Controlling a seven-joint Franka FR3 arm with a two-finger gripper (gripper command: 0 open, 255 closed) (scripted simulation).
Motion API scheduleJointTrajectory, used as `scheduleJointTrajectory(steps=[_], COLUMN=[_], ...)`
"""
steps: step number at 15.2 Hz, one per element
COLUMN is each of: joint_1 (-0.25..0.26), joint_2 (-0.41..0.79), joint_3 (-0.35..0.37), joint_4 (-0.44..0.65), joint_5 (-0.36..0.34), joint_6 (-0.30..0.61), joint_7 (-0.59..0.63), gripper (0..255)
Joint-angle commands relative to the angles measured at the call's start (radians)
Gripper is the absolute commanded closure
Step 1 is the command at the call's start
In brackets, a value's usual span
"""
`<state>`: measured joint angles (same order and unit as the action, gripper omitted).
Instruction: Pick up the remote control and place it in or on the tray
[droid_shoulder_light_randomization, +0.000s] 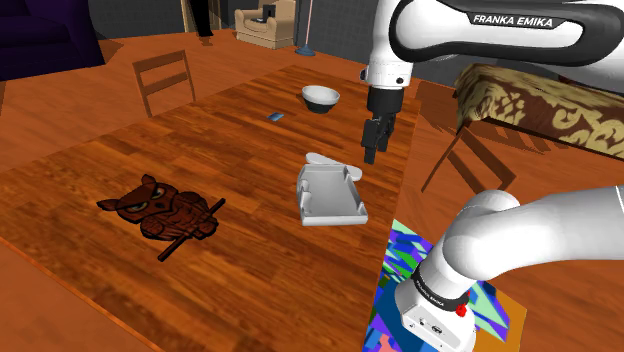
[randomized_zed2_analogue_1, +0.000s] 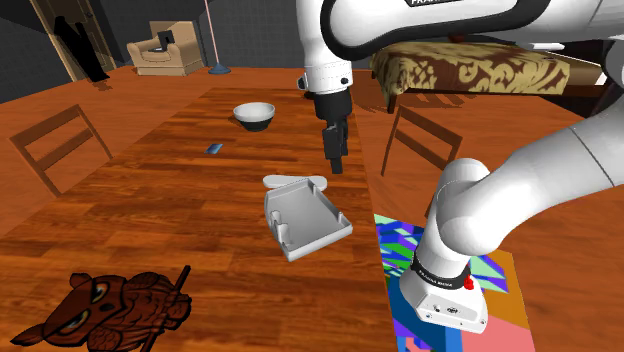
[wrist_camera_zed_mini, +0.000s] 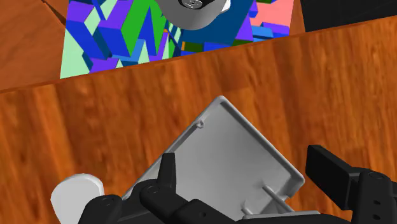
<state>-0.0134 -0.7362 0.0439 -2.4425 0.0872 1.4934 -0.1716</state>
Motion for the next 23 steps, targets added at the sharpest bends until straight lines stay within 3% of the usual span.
scheduleJointTrajectory(steps=[1, 12, 23], joint_1=[0.0, -0.046, -0.076], joint_2=[0.0, 0.246, 0.604], joint_3=[0.0, -0.089, -0.166], joint_4=[0.0, -0.063, 0.053], joint_5=[0.0, -0.108, -0.137], joint_6=[0.0, 0.412, 0.764], joint_7=[0.0, -0.167, -0.317], gripper=[0, 0, 0])
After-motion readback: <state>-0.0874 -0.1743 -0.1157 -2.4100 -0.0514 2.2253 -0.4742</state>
